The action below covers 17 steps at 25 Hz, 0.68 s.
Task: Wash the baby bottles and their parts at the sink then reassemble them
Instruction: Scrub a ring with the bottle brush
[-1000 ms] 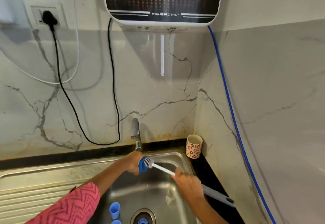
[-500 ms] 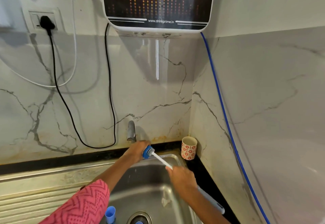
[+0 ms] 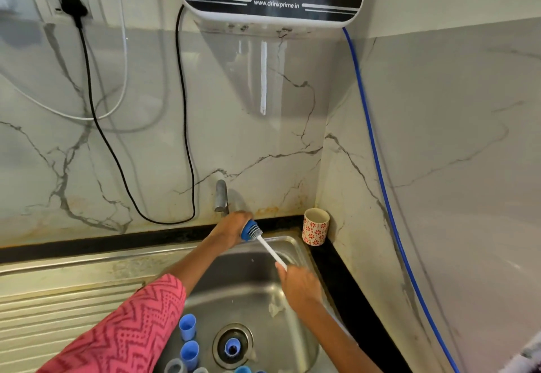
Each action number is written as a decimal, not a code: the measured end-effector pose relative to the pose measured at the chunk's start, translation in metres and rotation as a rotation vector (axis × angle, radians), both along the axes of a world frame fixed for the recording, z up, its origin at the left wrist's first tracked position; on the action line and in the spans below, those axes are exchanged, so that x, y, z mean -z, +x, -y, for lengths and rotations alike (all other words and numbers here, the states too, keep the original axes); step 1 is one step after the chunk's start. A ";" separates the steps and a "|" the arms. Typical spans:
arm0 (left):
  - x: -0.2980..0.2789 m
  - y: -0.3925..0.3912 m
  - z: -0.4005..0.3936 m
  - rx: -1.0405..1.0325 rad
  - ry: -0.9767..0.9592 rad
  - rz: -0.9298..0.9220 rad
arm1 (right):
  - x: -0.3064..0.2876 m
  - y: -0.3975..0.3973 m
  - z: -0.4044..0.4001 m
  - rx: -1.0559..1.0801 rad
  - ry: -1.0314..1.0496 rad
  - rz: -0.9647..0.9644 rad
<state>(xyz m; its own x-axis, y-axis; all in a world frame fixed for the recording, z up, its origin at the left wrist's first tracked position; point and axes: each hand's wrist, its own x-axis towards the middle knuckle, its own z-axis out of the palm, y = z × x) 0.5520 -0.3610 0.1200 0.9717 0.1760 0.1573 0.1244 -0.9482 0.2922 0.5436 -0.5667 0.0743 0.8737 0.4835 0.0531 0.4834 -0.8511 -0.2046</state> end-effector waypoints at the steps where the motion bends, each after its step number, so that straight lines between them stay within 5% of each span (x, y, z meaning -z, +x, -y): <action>1: 0.000 0.000 -0.002 0.001 0.019 0.020 | 0.005 -0.005 -0.003 0.002 0.003 -0.034; 4: 0.010 -0.012 -0.010 -0.034 -0.033 0.018 | 0.003 -0.014 0.001 -0.067 -0.048 -0.011; 8: 0.029 -0.027 -0.010 -0.083 -0.036 -0.054 | -0.025 0.003 0.011 -0.187 -0.149 0.356; 13: 0.018 -0.023 -0.011 -0.031 0.012 0.011 | 0.011 -0.004 0.003 -0.058 -0.118 -0.020; 17: 0.026 -0.031 -0.025 -0.205 -0.003 0.029 | 0.006 -0.011 0.002 -0.168 -0.092 0.047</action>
